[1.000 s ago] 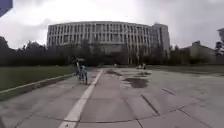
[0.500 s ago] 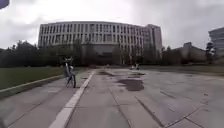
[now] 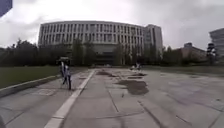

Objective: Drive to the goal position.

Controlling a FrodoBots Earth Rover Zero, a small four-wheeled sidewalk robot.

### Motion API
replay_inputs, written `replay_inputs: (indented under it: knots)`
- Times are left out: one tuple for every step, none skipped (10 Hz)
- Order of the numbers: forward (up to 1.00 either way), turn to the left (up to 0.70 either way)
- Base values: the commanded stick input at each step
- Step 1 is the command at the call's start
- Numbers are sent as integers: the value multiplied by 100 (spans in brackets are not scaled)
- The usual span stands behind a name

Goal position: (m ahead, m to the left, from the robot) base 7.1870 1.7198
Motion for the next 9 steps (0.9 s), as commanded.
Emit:
replay_inputs:
  knots:
    - [70,1]
    - [70,3]
    - [70,8]
    - [70,13]
    - [70,7]
    - [70,1]
    - [70,0]
    - [70,0]
    - [70,0]
